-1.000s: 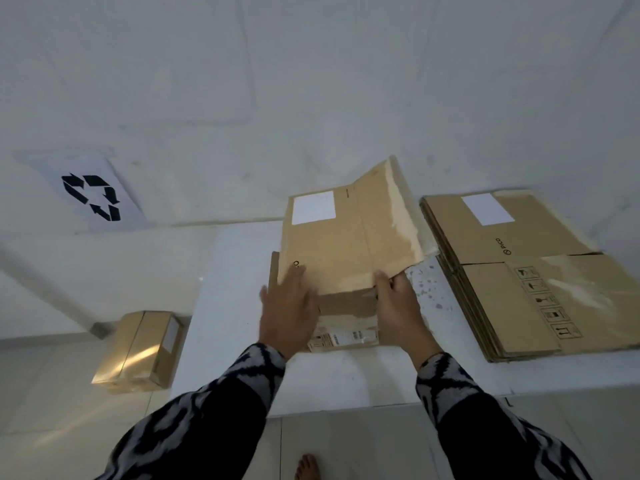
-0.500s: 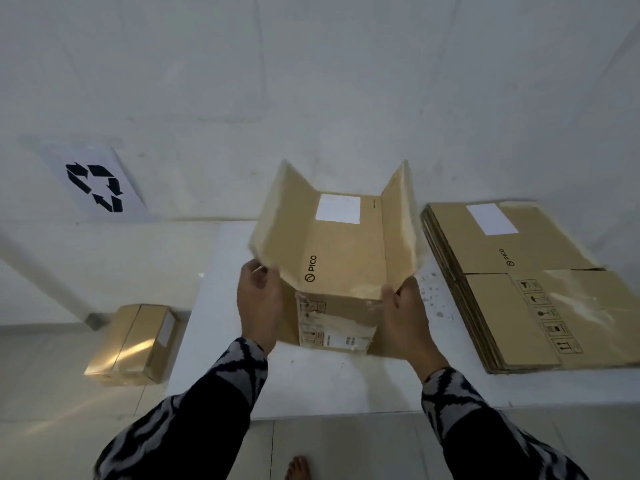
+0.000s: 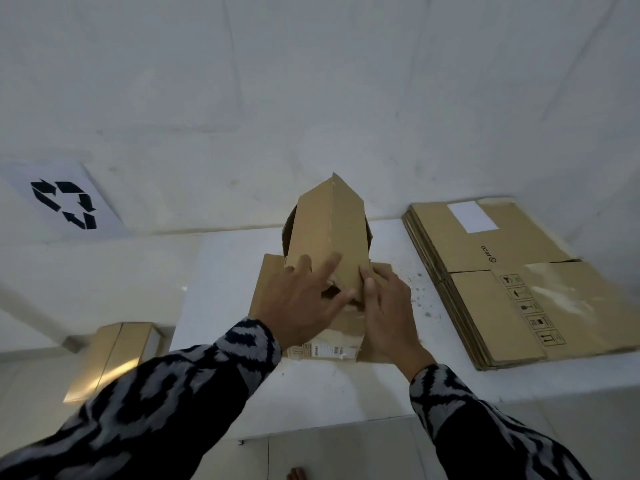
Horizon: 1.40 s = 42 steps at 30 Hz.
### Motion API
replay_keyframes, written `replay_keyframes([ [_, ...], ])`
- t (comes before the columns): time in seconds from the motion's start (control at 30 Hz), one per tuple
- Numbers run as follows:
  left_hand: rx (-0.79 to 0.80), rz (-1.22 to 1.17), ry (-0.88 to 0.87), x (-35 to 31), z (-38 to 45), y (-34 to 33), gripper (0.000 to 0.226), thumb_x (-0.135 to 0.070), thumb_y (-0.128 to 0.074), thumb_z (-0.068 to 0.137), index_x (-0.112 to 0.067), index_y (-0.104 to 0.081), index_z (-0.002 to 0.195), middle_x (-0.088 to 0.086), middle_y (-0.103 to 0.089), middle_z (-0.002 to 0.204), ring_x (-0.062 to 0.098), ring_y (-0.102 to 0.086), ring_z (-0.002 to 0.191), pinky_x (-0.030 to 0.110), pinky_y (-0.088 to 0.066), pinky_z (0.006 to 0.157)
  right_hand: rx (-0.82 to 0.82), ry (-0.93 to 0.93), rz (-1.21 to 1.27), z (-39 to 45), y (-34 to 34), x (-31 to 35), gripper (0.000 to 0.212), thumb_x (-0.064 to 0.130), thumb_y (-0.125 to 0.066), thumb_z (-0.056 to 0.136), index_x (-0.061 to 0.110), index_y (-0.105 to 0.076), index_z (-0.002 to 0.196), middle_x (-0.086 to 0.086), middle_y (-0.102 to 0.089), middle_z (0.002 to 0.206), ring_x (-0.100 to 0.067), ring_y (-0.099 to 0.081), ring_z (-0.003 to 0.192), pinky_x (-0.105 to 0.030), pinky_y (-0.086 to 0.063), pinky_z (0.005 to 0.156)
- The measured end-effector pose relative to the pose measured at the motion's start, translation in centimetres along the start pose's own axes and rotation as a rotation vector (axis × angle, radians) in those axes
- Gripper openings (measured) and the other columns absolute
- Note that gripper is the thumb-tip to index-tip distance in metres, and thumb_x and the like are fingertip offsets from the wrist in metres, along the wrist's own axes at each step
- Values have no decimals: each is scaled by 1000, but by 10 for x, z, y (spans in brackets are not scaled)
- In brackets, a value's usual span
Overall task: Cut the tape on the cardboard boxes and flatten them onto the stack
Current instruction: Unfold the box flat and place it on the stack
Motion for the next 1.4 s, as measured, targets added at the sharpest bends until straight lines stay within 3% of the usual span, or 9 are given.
replay_keyframes([
  [0.13,-65,96,21,-17,-1,-9,49,-53,-43,96,-30,-40,140,1,-54,97,19,-56,67,25,-33,50,-5,-283,392,29,13,8,14,28,-47,102,28,-59,108,8,-52,114,-16,-53,114,-20,-42,79],
  [0.27,-45,81,58,-17,-1,-6,51,-54,-39,98,-34,-31,143,0,-50,104,20,-55,78,25,-32,53,207,-465,695,55,23,7,55,55,-16,104,26,-48,140,8,-53,134,-14,-48,125,-25,-36,95],
  [0.43,-30,86,98,-13,1,-6,53,-56,-38,98,-36,-28,146,1,-47,102,20,-49,78,26,-33,53,65,-496,453,51,37,-19,70,65,-16,99,20,-55,136,-2,-63,101,-25,-56,110,-39,-38,97],
  [0.57,-65,77,105,-17,6,-15,54,-53,-43,98,-32,-33,147,2,-47,96,19,-39,69,28,-38,61,-7,-315,-229,14,58,-20,79,78,-12,89,29,-47,141,4,-68,90,-21,-61,93,-43,-39,102],
  [0.77,-107,60,88,-22,12,-15,56,-46,-48,97,-25,-36,148,6,-54,93,18,-39,66,31,-45,68,233,-253,-535,0,18,14,91,87,0,79,38,3,155,-5,-40,154,-55,0,144,-64,17,111],
  [0.93,-50,-117,128,-9,1,-10,56,-43,-41,100,-37,-22,152,-3,-49,103,16,-48,85,26,-37,64,125,-172,-465,-2,3,28,94,88,2,77,38,3,156,-6,-43,151,-48,-7,147,-66,12,113],
  [1.13,-81,-556,191,24,-12,-20,38,-20,-40,101,-25,-49,137,-14,-57,118,3,-53,105,12,-38,84,54,-413,-131,11,-11,55,97,94,-26,72,45,-8,153,-15,-43,143,-37,-30,136,-63,-14,113],
  [1.3,-45,-724,333,75,24,-38,24,-16,-41,103,-19,-54,124,-6,-67,113,11,-60,106,24,-45,87,35,-426,-175,10,-21,48,75,77,-35,86,51,-9,151,-13,-44,133,-34,-35,127,-58,-20,112],
  [1.4,244,-798,418,107,50,-56,37,-12,-39,101,-14,-50,136,-1,-54,137,12,-48,126,27,-35,106,46,-383,-203,10,-21,44,73,73,-34,88,49,-8,153,-14,-45,132,-34,-39,124,-54,-22,111],
])
Point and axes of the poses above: each hand's wrist, its own z-axis towards the middle knuckle, its own y-axis out of the back of the hand, x = y × z, the point moved 1 cm from there along z, towards the middle knuckle
